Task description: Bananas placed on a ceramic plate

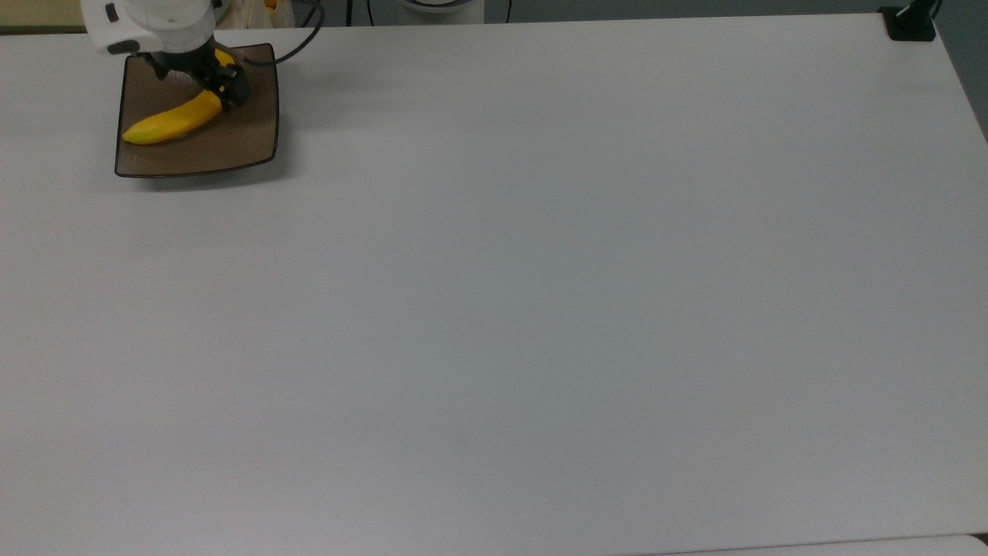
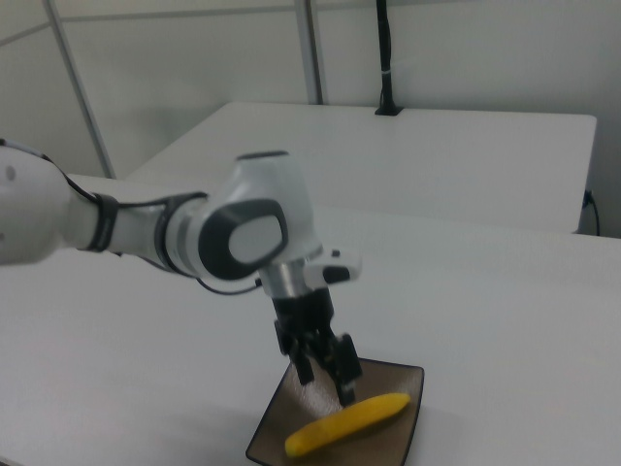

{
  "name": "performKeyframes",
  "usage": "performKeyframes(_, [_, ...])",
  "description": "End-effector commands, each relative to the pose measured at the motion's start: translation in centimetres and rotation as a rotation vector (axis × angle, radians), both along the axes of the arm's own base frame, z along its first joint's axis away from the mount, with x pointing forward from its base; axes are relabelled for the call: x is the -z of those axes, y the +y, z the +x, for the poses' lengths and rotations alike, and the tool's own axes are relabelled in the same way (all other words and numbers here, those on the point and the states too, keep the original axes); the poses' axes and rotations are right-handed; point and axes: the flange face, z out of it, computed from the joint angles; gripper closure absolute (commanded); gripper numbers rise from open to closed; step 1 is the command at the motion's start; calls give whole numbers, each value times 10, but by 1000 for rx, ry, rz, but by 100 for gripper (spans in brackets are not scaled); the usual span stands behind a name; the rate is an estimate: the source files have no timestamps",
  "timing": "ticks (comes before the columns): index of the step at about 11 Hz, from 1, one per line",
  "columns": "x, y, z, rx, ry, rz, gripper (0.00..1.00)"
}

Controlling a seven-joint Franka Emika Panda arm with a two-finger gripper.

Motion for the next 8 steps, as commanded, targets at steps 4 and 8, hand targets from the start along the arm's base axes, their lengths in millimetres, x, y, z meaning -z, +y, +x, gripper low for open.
performKeyframes(4, [-174, 116, 30, -43, -94, 127, 0])
performKeyframes(8, [-254, 183, 25, -90, -159, 305, 0])
